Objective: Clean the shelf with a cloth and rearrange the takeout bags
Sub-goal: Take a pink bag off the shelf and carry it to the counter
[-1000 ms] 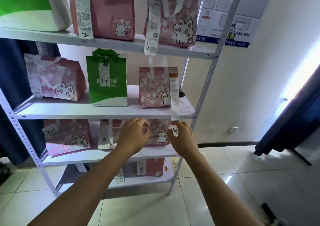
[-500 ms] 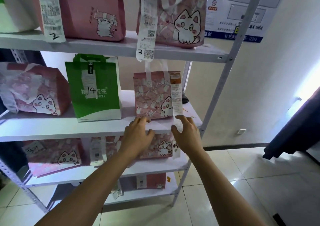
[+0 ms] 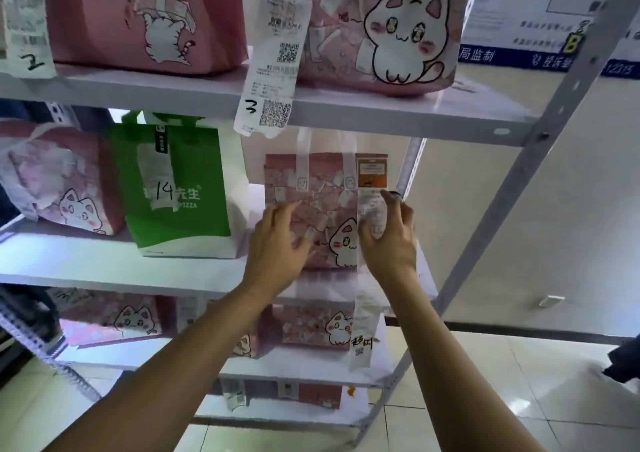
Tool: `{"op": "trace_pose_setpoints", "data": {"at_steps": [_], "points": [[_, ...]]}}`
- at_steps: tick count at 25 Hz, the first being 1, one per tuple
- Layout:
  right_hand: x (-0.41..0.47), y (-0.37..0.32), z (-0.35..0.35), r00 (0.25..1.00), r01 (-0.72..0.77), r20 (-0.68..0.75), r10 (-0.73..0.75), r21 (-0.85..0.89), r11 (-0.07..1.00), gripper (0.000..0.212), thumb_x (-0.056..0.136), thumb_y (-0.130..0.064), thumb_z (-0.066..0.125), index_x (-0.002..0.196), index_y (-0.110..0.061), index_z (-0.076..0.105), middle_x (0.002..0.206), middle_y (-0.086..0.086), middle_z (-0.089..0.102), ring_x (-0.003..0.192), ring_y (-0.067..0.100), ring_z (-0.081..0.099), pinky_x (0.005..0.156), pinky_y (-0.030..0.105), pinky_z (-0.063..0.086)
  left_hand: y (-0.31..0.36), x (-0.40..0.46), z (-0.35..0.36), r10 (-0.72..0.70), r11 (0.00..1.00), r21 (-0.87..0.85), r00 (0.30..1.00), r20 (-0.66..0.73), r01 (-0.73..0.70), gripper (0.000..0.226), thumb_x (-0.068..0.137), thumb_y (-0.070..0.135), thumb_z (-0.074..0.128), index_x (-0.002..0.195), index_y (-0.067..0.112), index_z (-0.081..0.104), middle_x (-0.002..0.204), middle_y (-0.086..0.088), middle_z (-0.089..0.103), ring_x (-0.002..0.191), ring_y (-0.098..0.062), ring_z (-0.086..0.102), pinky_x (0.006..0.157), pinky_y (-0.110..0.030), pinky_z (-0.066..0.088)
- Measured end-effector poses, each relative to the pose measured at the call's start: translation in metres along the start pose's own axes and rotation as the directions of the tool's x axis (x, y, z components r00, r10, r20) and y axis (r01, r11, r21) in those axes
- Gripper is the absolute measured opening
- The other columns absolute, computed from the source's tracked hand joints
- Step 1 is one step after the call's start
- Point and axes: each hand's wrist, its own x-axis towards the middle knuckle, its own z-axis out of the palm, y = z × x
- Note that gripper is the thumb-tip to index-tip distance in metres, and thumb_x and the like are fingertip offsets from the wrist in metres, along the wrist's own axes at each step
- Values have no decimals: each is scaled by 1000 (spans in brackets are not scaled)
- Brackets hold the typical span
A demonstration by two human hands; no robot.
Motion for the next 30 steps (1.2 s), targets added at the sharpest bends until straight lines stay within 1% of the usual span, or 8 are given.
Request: {"op": "trace_pose_setpoints", "data": {"at_steps": [3, 7, 12, 15, 21, 25, 29, 30], "points": [[17, 10, 11, 999, -32, -11, 32, 74, 997, 74, 93, -35, 65, 154, -33, 25, 153, 7, 36, 134, 33, 44, 108, 53, 44, -8, 13, 11, -95, 995, -27, 995, -38, 94, 73, 87, 43, 59, 152, 24, 30, 153, -7, 34, 135, -28, 42, 114, -52, 36], [23, 22, 24, 995, -96, 21, 94, 130, 987, 81, 94, -35, 66, 158, -32, 17, 156, 5, 34, 133, 28, 42, 102, 50, 46, -21, 21, 20, -185, 983, -22, 982, -41, 184, 81, 93, 30, 64, 156, 32, 15, 164, -3, 11, 138, -30, 42, 111, -54, 40], [21, 32, 33, 988, -154, 71, 140, 285, 946, 73, 94, -35, 65, 153, -40, 22, 149, 2, 47, 126, 29, 56, 98, 55, 54, -29, 23, 29, -283, 925, -279, 957, -60, 256, 82, 90, 17, 68, 155, 25, 18, 147, -2, 41, 124, -17, 52, 99, -35, 52], [19, 32, 35, 983, -183, 74, 167, 372, 910, 69, 94, -31, 67, 148, -46, 27, 143, 1, 55, 119, 30, 63, 93, 54, 57, -36, 23, 30, -364, 877, -357, 930, -53, 323, 64, 89, 17, 70, 143, 25, 35, 134, 4, 55, 122, -12, 55, 103, -40, 51], [5, 30, 35, 986, -164, 40, 164, 459, 873, 66, 95, -20, 66, 147, -45, 34, 135, 2, 59, 116, 22, 63, 90, 43, 59, -44, 11, 28, -332, 857, -416, 943, 9, 306, 70, 89, 24, 71, 142, 44, 30, 131, -1, 56, 119, -16, 58, 101, -37, 52], [-8, 15, 26, 972, -221, 65, 228, 598, 771, 46, 105, -21, 50, 148, -36, 41, 125, -5, 66, 105, 10, 69, 80, 31, 63, -47, 9, 18, -288, 843, -460, 956, 52, 279, 72, 92, 17, 68, 148, 40, 29, 136, -2, 55, 119, -14, 57, 72, -8, 52], [-32, -7, 11, 968, -216, 19, 251, 571, 792, 39, 110, -23, 35, 147, -30, 46, 112, -8, 67, 90, 1, 70, 63, 14, 56, -47, 0, -3, -295, 822, -490, 953, 66, 288, 68, 95, 16, 64, 149, 38, 30, 139, -4, 55, 115, -20, 62, 80, -22, 57], [-40, -13, 8, 965, -222, 11, 263, 570, 791, 40, 110, -21, 34, 146, -30, 46, 112, -8, 67, 89, 0, 70, 62, 14, 56, -47, -4, -9, -287, 814, -507, 955, 72, 283, 66, 95, 15, 63, 149, 37, 31, 138, -3, 55, 109, -16, 63, 74, -18, 57]]}}
